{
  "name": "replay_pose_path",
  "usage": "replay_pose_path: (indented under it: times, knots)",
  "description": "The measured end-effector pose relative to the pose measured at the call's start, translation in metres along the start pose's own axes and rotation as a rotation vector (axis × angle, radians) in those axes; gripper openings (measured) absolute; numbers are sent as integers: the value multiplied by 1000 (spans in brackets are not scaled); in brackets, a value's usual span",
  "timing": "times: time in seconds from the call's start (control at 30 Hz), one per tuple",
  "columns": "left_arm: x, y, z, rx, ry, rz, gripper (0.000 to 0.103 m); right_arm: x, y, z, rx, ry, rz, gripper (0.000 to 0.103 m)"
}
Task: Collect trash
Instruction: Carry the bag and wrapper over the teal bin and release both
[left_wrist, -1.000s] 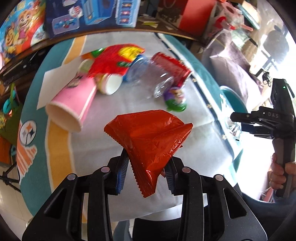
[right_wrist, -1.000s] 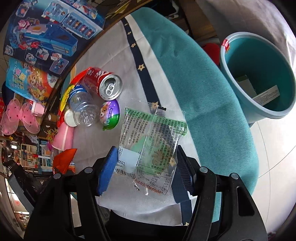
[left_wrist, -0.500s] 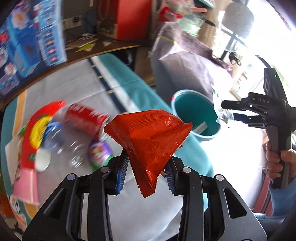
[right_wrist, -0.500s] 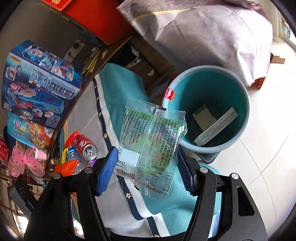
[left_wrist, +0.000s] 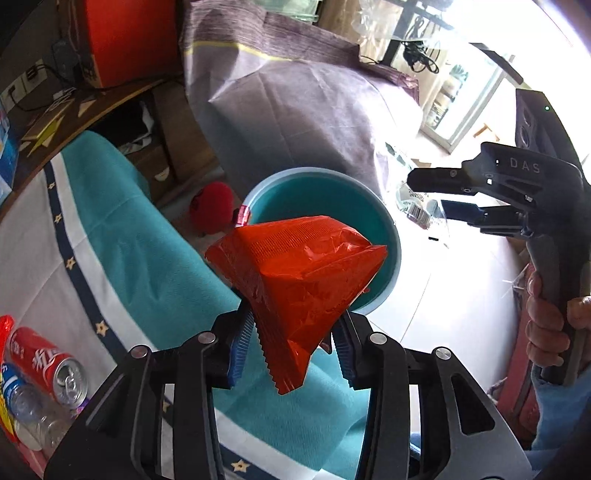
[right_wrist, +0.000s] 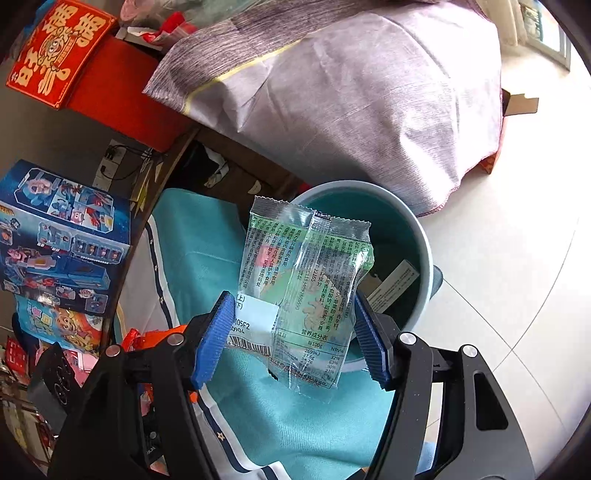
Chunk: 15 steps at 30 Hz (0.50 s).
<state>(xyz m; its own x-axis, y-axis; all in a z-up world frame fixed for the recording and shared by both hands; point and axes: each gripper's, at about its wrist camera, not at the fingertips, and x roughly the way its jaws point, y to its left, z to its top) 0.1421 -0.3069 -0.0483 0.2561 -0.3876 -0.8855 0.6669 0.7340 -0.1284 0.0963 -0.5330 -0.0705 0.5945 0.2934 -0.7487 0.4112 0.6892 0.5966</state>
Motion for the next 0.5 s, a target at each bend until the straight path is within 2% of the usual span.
replay_pose_path:
  times: [0.13,0.2,0.27,0.3,0.37,0.43,0.5]
  knots:
    - [29,-8,15,14,41,-10,46,5,-12,11,17,7,-12,62]
    - [40,-12,22,19,55,-17,53,7,-15,18,21,8,-17,62]
    - [49,-16,28,22,64,-21,65,9,-19,23,23,9,-24,62]
    - [53,-17,30,26,69,-21,68,10,-20,24,24,10,-26,62]
    - [60,-20,32,29,77,-11,82,13,-22,27,28,14,-31,63]
    - [63,-20,33,27,81,-3,88,17,-23,28,31,22,-32,63]
    - [65,-19,33,25,85,-6,89,22,-24,28,34,29,-34,63]
